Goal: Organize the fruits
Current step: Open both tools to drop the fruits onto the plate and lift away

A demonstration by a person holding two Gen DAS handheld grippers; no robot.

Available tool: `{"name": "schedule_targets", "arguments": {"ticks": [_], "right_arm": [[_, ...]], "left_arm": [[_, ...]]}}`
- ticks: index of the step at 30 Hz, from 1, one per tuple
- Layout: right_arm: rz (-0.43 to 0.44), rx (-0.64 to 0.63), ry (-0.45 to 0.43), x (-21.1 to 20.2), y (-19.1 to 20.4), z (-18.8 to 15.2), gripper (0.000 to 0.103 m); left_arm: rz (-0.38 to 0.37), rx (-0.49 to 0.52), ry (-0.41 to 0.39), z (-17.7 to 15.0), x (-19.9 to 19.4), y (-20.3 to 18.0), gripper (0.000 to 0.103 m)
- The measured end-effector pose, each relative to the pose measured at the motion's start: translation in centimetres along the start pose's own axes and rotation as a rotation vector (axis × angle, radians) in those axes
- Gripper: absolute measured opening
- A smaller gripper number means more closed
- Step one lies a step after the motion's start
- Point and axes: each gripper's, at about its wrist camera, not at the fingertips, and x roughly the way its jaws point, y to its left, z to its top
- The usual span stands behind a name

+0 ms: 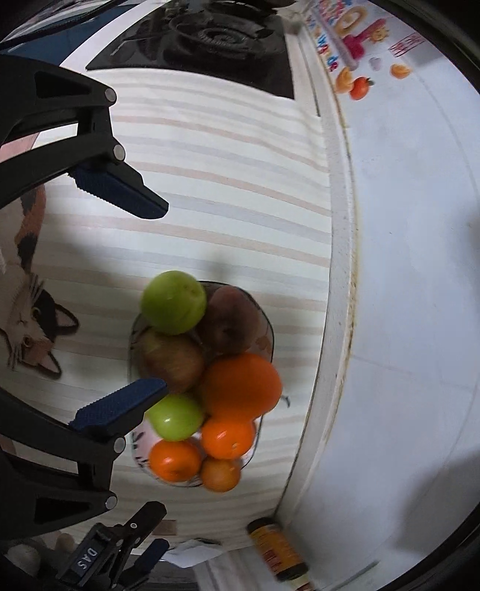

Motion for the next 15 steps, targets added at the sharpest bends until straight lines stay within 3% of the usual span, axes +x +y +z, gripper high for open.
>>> {"name": "schedule_targets", "arguments": {"ticks": [15], "right_arm": [[-0.022,-0.003,-0.194,-13.1,3.1,-6.9,0.095]], "left_arm": [[0.004,0.096,-0.197,-6.5,-10.8,-0.4,0.088]]}}
